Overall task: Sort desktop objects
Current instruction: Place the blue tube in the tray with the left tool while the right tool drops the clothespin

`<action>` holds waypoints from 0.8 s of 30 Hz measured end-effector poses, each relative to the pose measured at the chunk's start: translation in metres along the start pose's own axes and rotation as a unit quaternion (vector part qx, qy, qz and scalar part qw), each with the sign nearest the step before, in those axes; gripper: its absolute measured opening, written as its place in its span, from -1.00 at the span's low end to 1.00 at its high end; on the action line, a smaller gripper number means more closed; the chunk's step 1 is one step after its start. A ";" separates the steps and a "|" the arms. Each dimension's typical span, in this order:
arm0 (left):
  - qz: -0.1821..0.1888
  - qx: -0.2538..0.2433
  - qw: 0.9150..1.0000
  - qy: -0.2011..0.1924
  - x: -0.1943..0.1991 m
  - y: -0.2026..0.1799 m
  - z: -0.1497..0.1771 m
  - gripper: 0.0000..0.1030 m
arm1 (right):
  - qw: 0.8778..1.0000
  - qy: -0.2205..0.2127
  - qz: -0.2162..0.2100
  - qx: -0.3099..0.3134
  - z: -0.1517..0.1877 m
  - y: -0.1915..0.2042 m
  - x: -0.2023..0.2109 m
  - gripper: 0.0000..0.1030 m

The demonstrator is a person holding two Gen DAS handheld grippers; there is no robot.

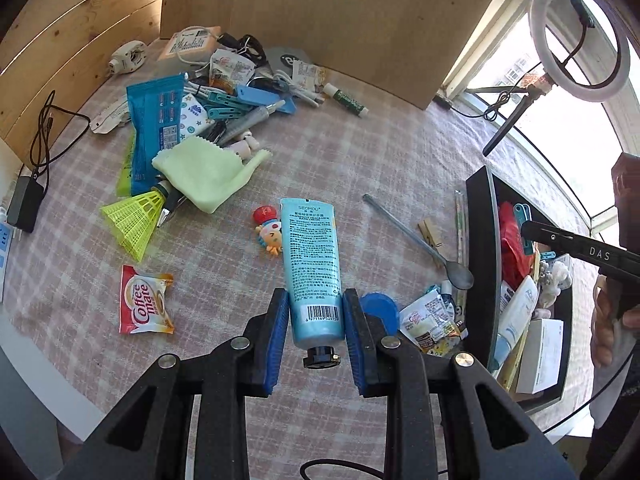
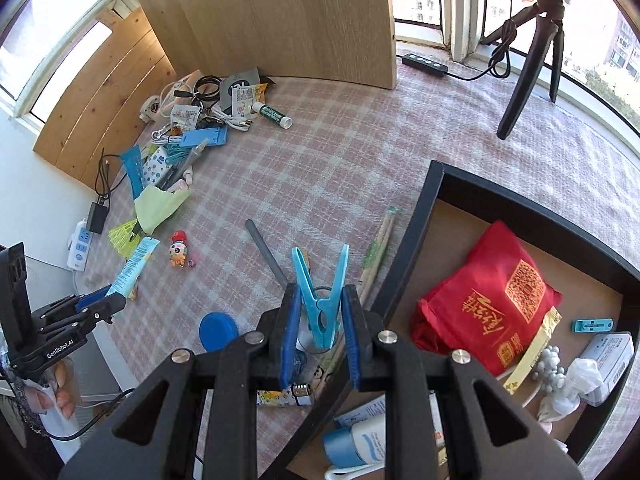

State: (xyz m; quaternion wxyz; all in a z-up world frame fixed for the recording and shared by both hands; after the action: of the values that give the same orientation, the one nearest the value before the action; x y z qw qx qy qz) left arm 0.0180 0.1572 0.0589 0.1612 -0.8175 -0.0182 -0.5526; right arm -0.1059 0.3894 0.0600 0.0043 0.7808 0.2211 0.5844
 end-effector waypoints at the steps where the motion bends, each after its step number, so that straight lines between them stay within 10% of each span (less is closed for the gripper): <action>1: 0.006 -0.008 1.000 -0.001 0.000 -0.010 -0.002 -0.50 | 1.000 -0.004 0.003 -0.006 0.003 -0.007 0.005 -0.60; 9: 0.068 -0.106 0.992 0.023 -0.019 -0.121 0.005 -0.50 | 0.997 -0.022 0.025 -0.076 0.051 -0.072 0.047 -0.60; 24: 0.120 -0.268 0.952 0.087 -0.051 -0.284 0.070 -0.50 | 0.967 -0.045 0.099 -0.229 0.140 -0.214 0.096 -0.60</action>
State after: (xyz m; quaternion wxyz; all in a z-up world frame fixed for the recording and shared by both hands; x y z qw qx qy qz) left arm 0.0018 0.4534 0.0575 0.0018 -0.7753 0.2431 -0.5830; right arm -0.0299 0.6511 0.0469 0.1347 0.8028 0.0027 0.5808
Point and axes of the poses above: each gripper's, at about its wrist camera, not at the fingertips, and x roughly against the way its jaws point, y to its left, z to its underside, the point moved 6 cm from there along -x, roughly the way its jaws point, and after that the axes turned 1 degree about x, right-handed, at the moved point
